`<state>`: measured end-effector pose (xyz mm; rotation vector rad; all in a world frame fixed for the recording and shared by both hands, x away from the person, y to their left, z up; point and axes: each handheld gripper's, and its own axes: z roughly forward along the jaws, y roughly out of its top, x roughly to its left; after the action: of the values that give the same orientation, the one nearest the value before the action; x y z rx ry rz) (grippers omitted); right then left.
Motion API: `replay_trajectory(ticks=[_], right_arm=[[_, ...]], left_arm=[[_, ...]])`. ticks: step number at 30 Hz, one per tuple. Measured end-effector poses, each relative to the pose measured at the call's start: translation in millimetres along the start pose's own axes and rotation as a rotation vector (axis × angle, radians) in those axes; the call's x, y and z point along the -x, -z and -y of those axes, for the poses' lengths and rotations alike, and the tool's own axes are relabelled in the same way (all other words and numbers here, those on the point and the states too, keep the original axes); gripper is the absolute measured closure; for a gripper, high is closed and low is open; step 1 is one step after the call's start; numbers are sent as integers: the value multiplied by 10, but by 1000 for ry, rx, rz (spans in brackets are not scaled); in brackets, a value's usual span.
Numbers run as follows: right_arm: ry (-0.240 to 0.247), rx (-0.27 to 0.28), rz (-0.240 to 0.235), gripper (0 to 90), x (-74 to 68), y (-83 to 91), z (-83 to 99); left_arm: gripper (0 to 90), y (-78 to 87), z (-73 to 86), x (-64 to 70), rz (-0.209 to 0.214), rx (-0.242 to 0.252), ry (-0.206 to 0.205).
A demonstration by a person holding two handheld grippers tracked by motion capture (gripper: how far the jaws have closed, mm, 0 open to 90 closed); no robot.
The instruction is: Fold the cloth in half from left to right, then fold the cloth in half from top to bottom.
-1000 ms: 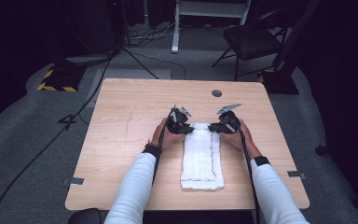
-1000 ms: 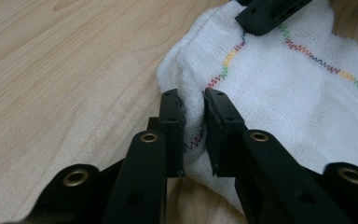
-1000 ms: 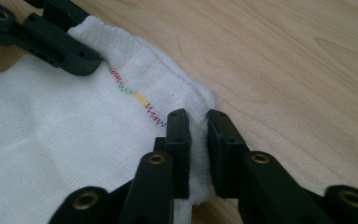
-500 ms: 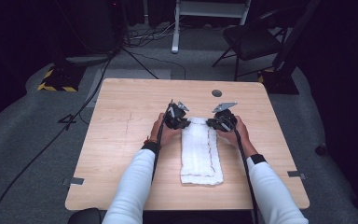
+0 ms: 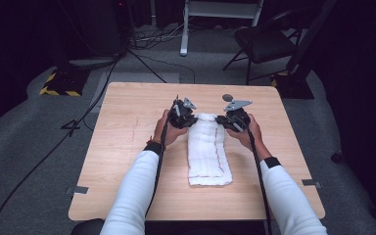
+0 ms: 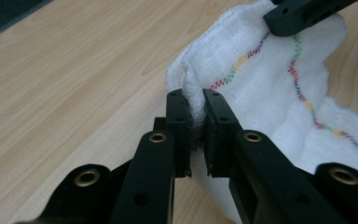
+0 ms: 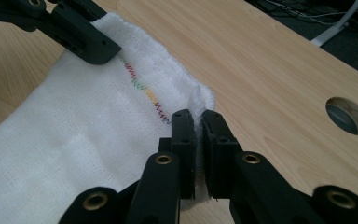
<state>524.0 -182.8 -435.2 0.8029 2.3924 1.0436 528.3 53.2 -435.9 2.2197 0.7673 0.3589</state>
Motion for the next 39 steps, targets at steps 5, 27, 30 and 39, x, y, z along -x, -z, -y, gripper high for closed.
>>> replay_trajectory(ticks=[5, 27, 30, 39], right_arm=[[12, 33, 9, 844, 11, 68, -81], [29, 100, -53, 845, -101, 371, -69], [36, 103, -67, 845, -128, 409, -17], [45, 114, -116, 845, -232, 492, 158]], left_arm=[[823, 109, -59, 11, -13, 25, -21], [821, 408, -10, 200, 40, 73, -89], [821, 420, 22, 239, 49, 79, -99], [820, 436, 185, 352, 103, 97, -118]])
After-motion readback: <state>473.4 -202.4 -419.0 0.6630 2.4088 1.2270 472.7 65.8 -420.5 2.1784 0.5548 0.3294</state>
